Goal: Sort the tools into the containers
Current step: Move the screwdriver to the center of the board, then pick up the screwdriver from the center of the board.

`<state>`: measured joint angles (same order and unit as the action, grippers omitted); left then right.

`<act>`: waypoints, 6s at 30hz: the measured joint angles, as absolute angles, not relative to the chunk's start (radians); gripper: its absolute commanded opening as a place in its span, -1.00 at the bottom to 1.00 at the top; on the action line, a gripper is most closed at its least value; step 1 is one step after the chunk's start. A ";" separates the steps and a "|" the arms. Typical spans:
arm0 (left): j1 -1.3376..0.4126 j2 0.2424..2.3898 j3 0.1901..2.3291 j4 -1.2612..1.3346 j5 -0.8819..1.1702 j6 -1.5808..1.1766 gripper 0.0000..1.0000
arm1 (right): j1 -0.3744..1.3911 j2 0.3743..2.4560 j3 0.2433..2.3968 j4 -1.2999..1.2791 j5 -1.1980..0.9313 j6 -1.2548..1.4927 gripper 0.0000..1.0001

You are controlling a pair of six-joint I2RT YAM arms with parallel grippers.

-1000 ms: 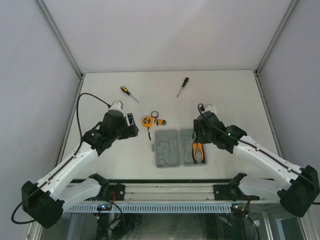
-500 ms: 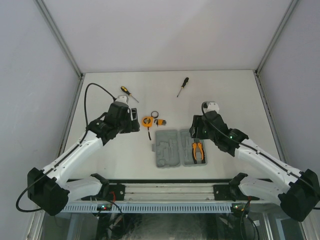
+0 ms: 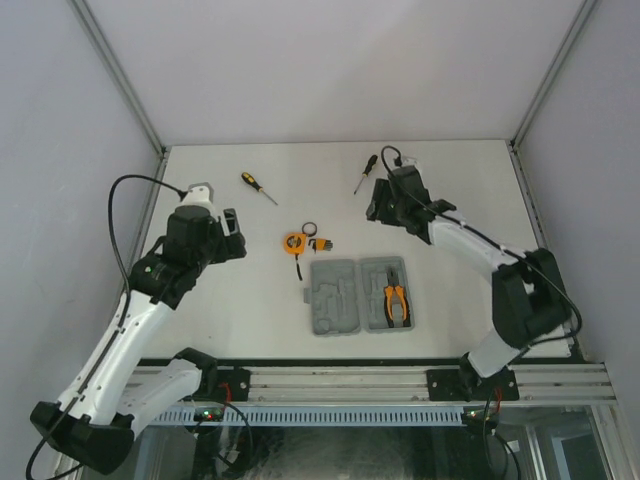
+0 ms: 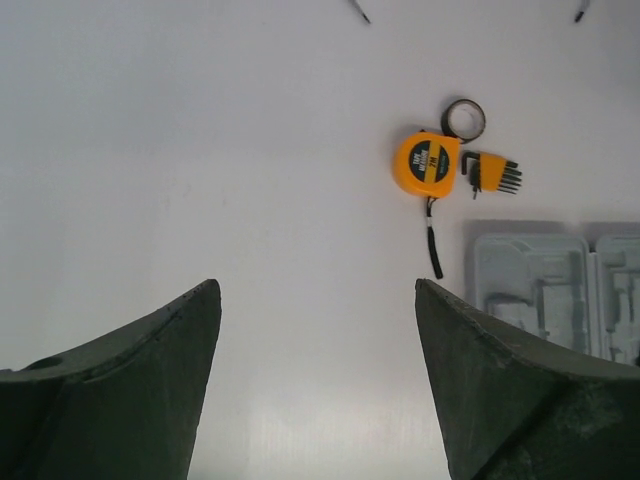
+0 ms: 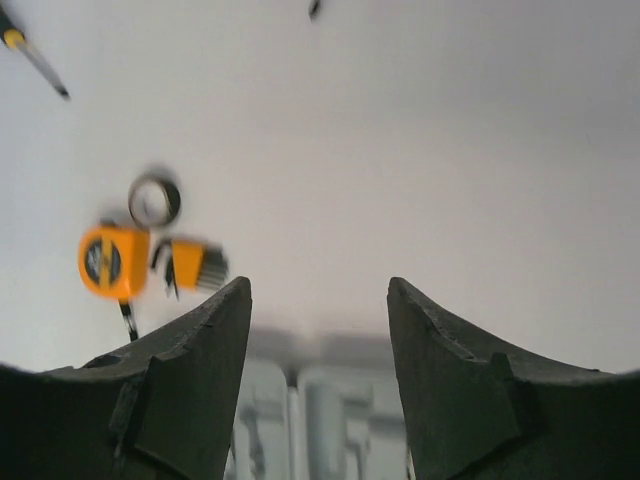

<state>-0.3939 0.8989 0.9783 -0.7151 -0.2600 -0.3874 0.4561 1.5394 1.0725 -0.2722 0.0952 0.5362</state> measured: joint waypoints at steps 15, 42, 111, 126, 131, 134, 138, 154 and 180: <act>-0.333 0.840 0.878 -0.721 -0.256 -0.354 0.63 | 0.381 2.243 1.841 -0.348 0.096 0.574 0.16; -0.333 0.817 0.878 -0.720 -0.247 -0.353 0.63 | 0.328 2.645 2.406 -0.628 0.142 0.617 -0.25; -0.333 0.817 0.878 -0.719 -0.234 -0.347 0.63 | 0.331 1.901 1.418 -0.546 0.017 0.187 0.04; -0.333 0.818 0.878 -0.719 -0.237 -0.347 0.62 | 0.301 2.074 1.556 -0.486 -0.005 0.177 -0.07; -0.333 0.818 0.878 -0.719 -0.238 -0.347 0.62 | 0.294 2.136 1.639 -0.489 -0.001 0.171 -0.09; -0.333 0.818 0.878 -0.719 -0.240 -0.347 0.62 | 0.289 2.168 1.679 -0.492 0.004 0.169 -0.13; -0.333 0.827 0.878 -0.719 -0.241 -0.347 0.62 | 0.279 2.221 1.733 -0.519 0.001 0.168 -0.18; -0.333 0.830 0.878 -0.719 -0.241 -0.347 0.60 | 0.278 2.327 1.900 -0.672 0.019 0.171 -0.62; -0.333 0.731 0.878 -0.714 -0.171 -0.374 0.54 | 0.283 1.863 1.606 -0.585 0.016 0.206 -1.00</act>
